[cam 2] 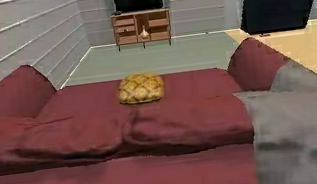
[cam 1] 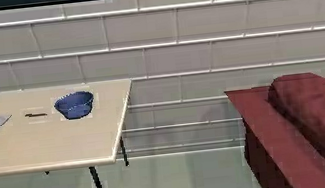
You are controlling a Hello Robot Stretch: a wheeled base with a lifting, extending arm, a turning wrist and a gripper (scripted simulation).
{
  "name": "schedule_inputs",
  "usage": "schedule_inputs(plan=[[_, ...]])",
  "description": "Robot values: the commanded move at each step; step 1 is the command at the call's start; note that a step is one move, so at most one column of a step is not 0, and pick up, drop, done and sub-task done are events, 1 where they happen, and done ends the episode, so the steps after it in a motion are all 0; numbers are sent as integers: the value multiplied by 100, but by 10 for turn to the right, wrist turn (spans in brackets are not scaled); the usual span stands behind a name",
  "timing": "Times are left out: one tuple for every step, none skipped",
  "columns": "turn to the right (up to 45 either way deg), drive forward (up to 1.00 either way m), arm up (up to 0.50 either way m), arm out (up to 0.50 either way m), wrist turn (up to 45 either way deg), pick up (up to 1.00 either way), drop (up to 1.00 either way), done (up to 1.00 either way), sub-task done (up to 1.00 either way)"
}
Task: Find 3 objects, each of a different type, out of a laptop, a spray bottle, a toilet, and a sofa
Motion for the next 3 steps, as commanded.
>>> schedule_inputs(plan=[[-450,0,0,0,0,0,0,0,0],[-450,0,0,0,0,0,0,0,0],[0,15,0,0,0,0,0,0,0]])
